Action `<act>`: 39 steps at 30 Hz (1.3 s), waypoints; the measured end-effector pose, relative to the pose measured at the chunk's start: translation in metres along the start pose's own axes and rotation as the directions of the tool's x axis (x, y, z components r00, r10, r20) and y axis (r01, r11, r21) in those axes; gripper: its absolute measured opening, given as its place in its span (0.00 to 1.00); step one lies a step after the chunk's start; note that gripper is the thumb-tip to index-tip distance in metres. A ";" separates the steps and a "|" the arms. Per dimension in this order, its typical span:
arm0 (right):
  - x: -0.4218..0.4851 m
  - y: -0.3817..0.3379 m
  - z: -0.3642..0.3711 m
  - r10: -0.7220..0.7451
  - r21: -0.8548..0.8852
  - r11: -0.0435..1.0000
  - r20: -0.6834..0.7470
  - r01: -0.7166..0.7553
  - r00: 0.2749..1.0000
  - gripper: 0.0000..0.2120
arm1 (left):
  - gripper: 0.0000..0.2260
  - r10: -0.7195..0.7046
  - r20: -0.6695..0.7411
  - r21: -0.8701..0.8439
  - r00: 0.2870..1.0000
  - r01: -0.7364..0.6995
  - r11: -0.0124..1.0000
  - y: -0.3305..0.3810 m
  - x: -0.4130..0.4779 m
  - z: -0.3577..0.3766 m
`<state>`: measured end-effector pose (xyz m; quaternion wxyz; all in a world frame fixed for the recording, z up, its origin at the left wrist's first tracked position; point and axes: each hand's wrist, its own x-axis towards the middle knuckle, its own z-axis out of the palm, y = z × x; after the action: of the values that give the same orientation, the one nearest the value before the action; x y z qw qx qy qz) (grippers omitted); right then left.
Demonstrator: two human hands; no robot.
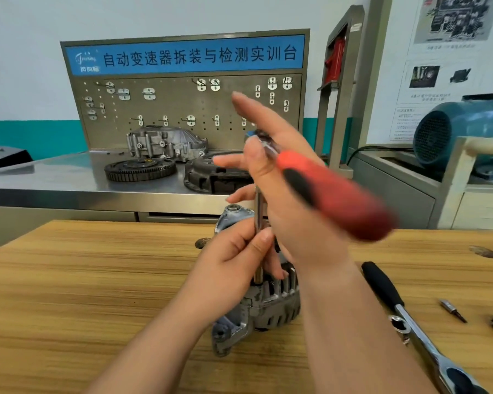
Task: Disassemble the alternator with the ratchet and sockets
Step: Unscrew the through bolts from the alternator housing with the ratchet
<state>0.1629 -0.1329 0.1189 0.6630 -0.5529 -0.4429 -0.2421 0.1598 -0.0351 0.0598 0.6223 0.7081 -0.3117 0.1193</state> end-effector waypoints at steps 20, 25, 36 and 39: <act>-0.002 -0.002 0.004 0.198 0.235 0.956 -0.080 -0.175 0.977 0.19 | 0.18 -0.014 0.039 -0.087 0.999 0.018 0.996 -0.002 -0.002 -0.006; -0.003 0.004 0.004 0.259 0.228 0.948 -0.157 -0.220 0.953 0.17 | 0.14 -0.006 0.066 -0.064 0.998 0.010 0.998 -0.003 -0.002 -0.008; 0.000 -0.003 -0.002 0.095 0.046 0.995 -0.036 -0.093 0.995 0.14 | 0.16 0.012 0.037 -0.028 0.999 -0.011 1.000 -0.002 -0.003 -0.001; -0.001 0.004 -0.005 0.233 0.244 0.944 -0.012 -0.223 0.972 0.21 | 0.16 0.031 0.074 0.043 0.997 -0.034 0.999 -0.001 -0.002 -0.002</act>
<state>0.1674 -0.1371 0.1158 0.7575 -0.5110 -0.3883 -0.1194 0.1590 -0.0327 0.0580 0.5926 0.7204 -0.3431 0.1100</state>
